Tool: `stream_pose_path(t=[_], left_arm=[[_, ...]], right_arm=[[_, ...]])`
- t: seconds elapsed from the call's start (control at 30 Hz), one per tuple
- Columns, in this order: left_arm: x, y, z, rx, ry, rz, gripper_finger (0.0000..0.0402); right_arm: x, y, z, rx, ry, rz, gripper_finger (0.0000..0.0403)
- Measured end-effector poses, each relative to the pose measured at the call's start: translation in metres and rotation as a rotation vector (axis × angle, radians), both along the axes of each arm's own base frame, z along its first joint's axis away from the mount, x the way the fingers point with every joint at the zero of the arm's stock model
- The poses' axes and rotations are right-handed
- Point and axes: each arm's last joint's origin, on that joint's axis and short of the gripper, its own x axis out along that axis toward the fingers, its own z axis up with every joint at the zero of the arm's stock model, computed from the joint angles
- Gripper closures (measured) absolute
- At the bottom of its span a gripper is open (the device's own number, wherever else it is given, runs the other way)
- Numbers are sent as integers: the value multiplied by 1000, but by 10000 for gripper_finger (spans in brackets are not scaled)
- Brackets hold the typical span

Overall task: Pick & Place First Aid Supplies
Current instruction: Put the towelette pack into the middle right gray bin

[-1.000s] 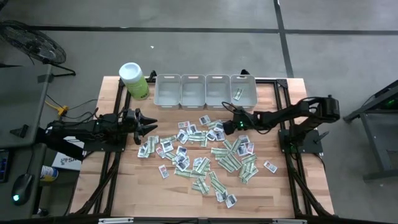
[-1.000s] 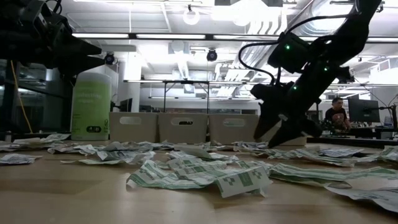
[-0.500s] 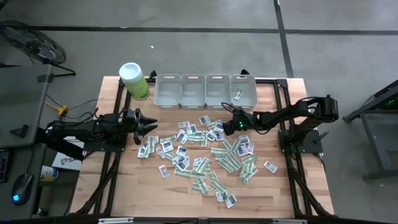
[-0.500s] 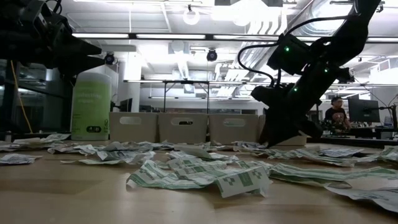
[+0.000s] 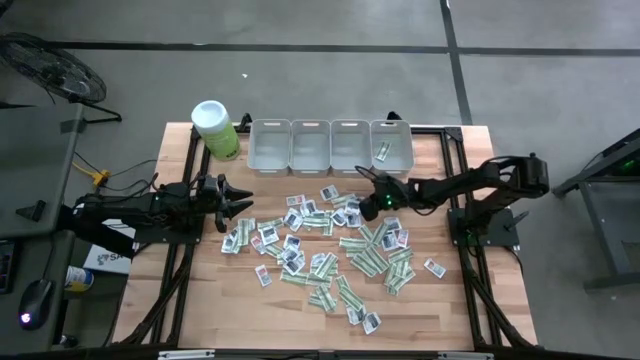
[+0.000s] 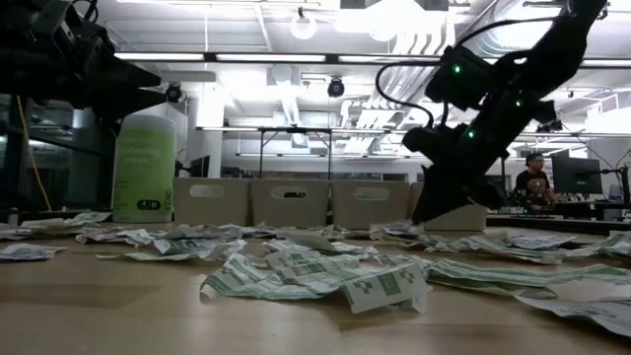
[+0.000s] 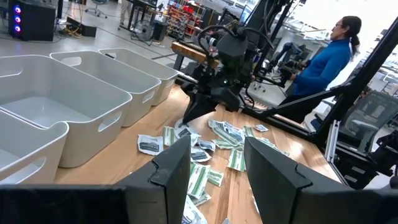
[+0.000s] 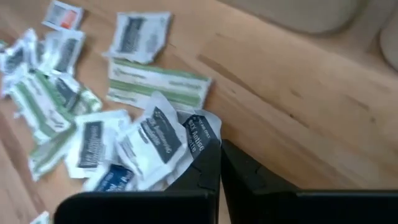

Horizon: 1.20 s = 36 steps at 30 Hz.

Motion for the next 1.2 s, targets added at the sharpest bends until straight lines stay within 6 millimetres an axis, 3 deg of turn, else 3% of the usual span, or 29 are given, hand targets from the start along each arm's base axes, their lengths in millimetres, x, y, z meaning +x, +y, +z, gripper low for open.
stream_pose_path(t=[0.27, 0.57, 0.8, 0.97, 1.2], left_arm=[[0, 0, 0, 0, 0, 0, 252], [0, 0, 0, 0, 0, 0, 252], [0, 0, 0, 0, 0, 0, 252], [0, 0, 0, 0, 0, 0, 252], [0, 0, 0, 0, 0, 0, 252]], right_arm=[[0, 0, 30, -68, 5, 53, 402], [14, -6, 82, -239, 47, 107, 402], [21, -29, 120, -424, 123, 78, 403], [13, -56, 122, -470, 161, 28, 403], [11, -92, 105, -457, 211, 84, 403]])
